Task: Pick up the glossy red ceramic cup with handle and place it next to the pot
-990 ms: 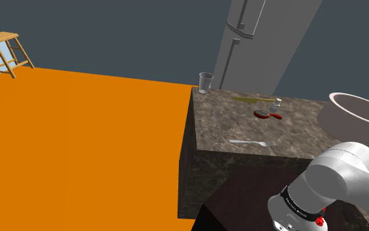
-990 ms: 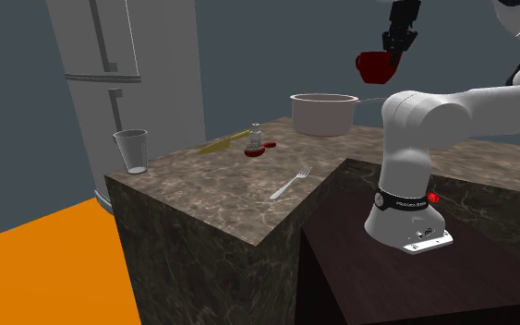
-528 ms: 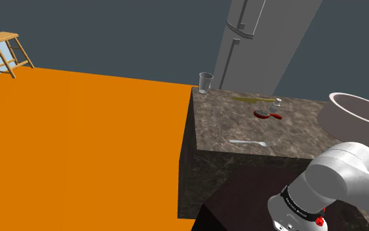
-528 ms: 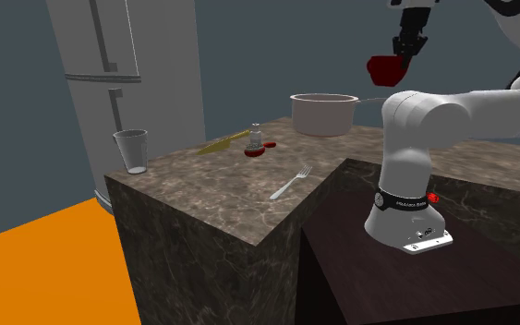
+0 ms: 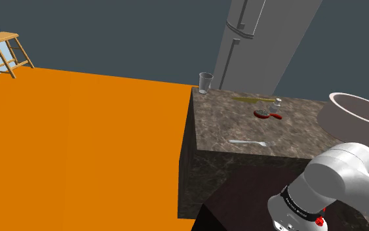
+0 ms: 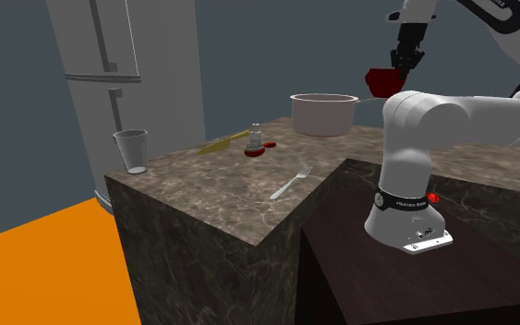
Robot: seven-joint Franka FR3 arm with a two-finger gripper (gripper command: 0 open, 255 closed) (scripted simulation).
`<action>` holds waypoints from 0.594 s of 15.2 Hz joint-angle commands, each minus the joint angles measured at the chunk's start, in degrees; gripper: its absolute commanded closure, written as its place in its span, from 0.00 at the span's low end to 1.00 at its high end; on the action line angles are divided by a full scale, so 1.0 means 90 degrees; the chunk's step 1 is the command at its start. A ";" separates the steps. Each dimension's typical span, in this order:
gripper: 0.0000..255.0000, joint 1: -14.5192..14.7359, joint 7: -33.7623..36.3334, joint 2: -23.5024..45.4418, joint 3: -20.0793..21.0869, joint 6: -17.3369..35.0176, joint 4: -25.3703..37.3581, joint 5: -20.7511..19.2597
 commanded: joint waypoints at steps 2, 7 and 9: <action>1.00 -0.0086 0.0003 -0.0232 -0.0126 0.0059 -0.0271 -0.0135; 1.00 -0.0237 -0.0006 -0.0606 -0.0365 0.0144 -0.0697 -0.0381; 1.00 -0.0302 -0.0015 -0.0755 -0.0471 0.0174 -0.0861 -0.0489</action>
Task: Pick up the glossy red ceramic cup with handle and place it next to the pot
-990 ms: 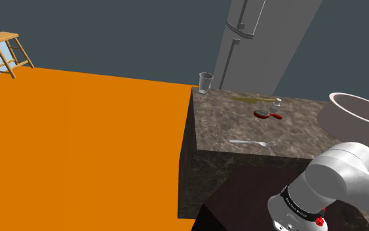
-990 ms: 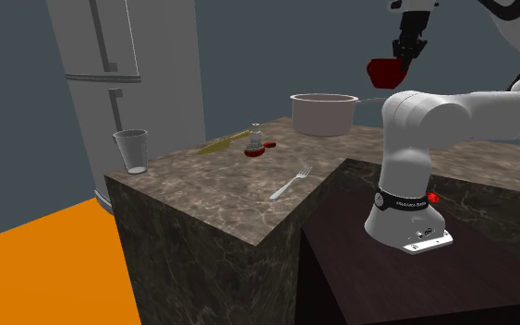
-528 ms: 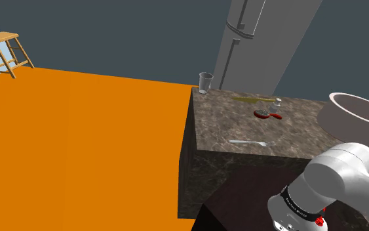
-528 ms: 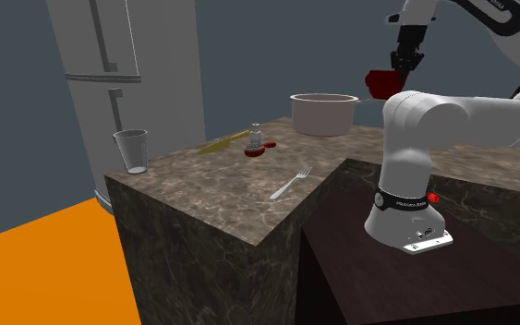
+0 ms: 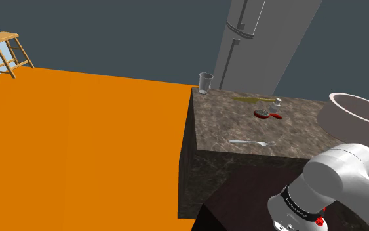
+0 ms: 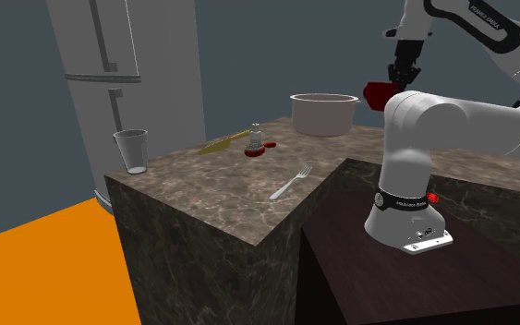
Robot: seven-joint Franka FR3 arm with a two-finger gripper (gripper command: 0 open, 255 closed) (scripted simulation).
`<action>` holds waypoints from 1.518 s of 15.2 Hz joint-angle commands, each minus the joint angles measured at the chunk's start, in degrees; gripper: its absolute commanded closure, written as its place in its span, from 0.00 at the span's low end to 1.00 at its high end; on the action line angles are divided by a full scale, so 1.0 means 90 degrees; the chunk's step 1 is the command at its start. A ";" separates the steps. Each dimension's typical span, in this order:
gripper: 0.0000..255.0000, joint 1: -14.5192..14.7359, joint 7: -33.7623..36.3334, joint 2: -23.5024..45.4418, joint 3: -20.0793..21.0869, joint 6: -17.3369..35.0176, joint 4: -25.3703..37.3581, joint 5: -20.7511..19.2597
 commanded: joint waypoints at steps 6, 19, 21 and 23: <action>1.00 -0.0389 -0.0141 -0.0377 -0.0465 0.0253 -0.0560 -0.0363; 1.00 -0.1665 -0.0692 -0.0377 -0.1676 0.1327 -0.1546 -0.0957; 1.00 -0.1828 -0.0758 -0.0377 -0.1870 0.1468 -0.1675 -0.1080; 1.00 -0.1983 -0.0820 -0.0377 -0.2069 0.1602 -0.1799 -0.1213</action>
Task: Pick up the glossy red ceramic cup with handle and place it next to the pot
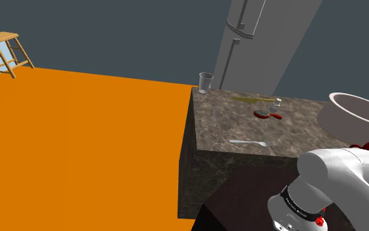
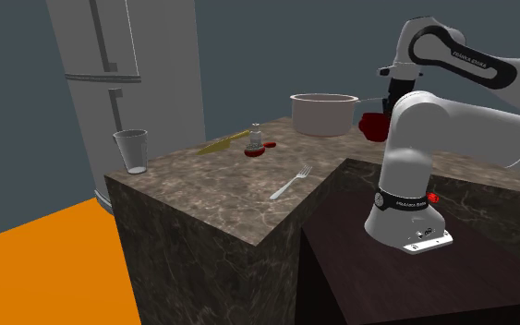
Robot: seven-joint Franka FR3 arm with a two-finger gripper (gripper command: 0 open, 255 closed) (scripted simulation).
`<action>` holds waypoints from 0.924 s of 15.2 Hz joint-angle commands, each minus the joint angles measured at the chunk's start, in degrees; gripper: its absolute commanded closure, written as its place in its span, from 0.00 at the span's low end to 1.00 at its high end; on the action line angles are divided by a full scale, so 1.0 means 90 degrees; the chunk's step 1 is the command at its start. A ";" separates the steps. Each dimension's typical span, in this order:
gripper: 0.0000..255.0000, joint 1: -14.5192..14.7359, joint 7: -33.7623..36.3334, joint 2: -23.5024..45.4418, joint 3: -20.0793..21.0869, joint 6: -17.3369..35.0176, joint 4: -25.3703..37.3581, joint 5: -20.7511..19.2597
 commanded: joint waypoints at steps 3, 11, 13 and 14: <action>1.00 -0.0302 -0.0118 -0.0008 -0.0424 0.0272 -0.0246 -0.0300; 1.00 -0.0511 -0.0200 -0.0008 -0.0750 0.0456 -0.0411 -0.0543; 1.00 -0.0511 -0.0200 -0.0008 -0.0750 0.0456 -0.0411 -0.0543; 0.00 -0.0511 -0.0200 -0.0008 -0.0750 0.0456 -0.0410 -0.0543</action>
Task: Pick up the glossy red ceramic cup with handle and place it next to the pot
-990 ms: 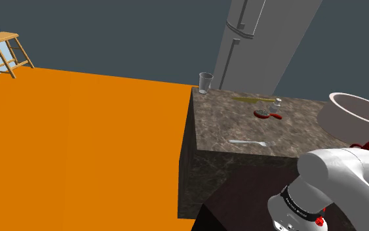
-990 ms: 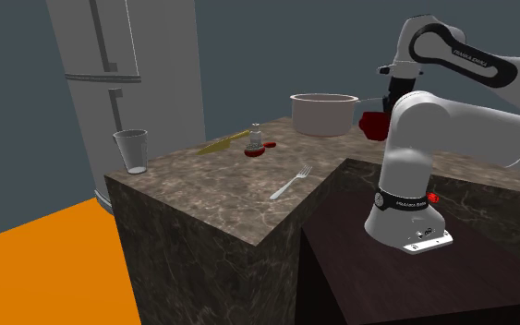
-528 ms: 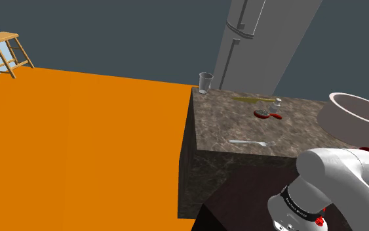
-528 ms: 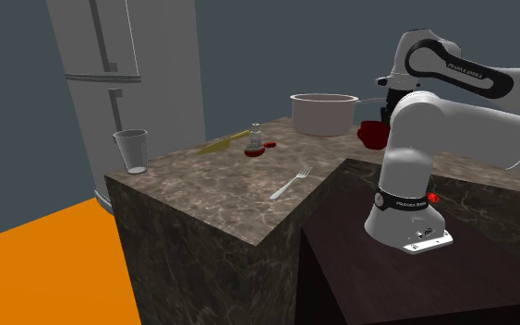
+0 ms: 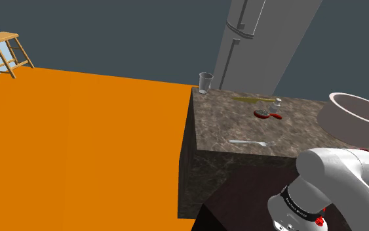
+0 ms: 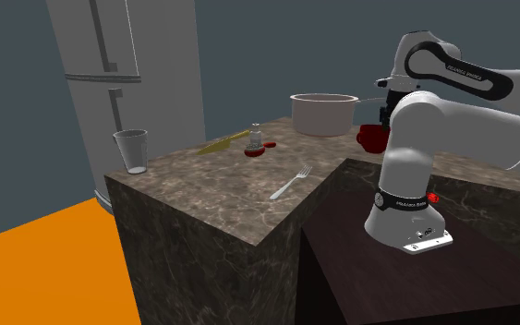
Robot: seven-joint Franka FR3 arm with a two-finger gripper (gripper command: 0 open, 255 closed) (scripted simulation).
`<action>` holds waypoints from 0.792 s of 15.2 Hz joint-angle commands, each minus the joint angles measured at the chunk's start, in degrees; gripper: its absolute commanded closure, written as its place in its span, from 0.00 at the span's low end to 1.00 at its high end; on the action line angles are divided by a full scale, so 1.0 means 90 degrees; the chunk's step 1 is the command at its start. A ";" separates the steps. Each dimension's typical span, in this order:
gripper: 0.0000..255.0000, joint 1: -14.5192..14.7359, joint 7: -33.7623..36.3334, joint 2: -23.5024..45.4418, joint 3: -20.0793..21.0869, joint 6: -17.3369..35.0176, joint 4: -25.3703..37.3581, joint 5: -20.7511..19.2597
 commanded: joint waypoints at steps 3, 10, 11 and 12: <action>0.00 0.0000 0.0000 0.0000 0.0001 0.0001 0.0000 0.0000; 0.00 0.0361 0.0105 0.0286 0.0942 -0.0289 0.0459 0.0851; 0.00 0.0360 0.0104 0.0287 0.0942 -0.0289 0.0459 0.0851; 0.00 0.0360 0.0104 0.0287 0.0942 -0.0289 0.0459 0.0851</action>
